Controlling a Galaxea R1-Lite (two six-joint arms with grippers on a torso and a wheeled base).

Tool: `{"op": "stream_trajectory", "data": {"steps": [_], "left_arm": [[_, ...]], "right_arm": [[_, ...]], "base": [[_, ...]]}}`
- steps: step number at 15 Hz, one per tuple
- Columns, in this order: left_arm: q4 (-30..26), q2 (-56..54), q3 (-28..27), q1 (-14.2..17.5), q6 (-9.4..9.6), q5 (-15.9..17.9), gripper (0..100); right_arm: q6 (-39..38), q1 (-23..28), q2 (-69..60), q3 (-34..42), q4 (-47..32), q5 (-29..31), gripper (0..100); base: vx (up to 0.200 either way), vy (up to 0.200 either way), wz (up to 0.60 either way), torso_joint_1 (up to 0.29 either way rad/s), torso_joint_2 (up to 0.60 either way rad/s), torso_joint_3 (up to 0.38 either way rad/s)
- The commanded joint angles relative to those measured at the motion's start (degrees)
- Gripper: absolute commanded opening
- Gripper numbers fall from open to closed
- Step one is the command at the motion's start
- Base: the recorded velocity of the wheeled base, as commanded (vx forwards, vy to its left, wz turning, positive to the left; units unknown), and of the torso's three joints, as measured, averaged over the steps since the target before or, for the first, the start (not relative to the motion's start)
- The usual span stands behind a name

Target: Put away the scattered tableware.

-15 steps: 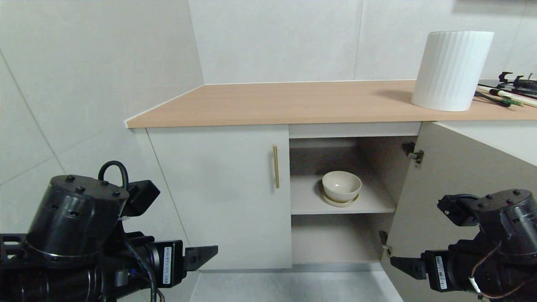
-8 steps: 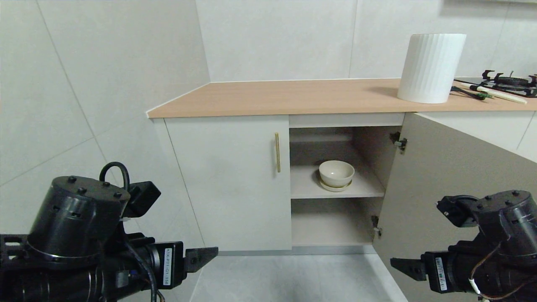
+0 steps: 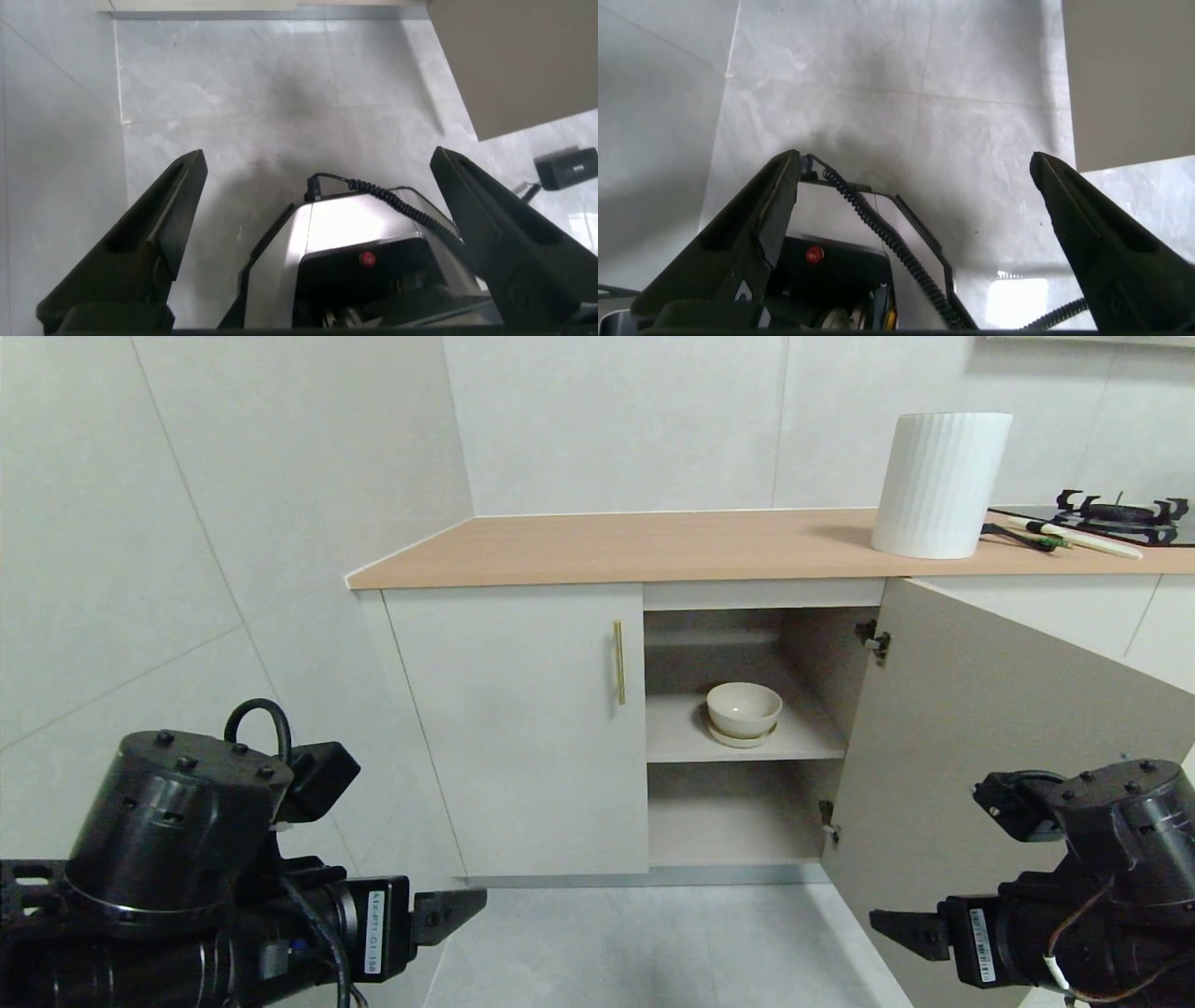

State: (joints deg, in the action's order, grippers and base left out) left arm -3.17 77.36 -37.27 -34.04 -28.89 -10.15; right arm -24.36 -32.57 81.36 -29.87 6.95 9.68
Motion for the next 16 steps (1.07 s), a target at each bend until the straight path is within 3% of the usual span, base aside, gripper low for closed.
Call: {"op": "stream_trajectory", "data": {"steps": [1,7,16], "left_arm": [[0.0,0.2,0.0,0.0,-0.02,0.0,100],[0.0,-0.1,0.0,0.0,-0.02,0.0,100],[0.0,-0.2,-0.1,0.0,-0.02,0.0,100]], "right_arm": [[0.0,0.0,0.1,0.0,0.0,0.0,100],[0.9,0.1,-1.9,0.0,-2.0,0.6,100],[1.0,0.5,-2.3,-0.3,-3.2,1.5,100]], "base": [[0.0,0.0,0.0,0.0,0.0,0.0],[0.0,0.0,0.0,0.0,0.0,0.0],[0.0,-0.2,0.0,0.002,0.0,0.003]]}}
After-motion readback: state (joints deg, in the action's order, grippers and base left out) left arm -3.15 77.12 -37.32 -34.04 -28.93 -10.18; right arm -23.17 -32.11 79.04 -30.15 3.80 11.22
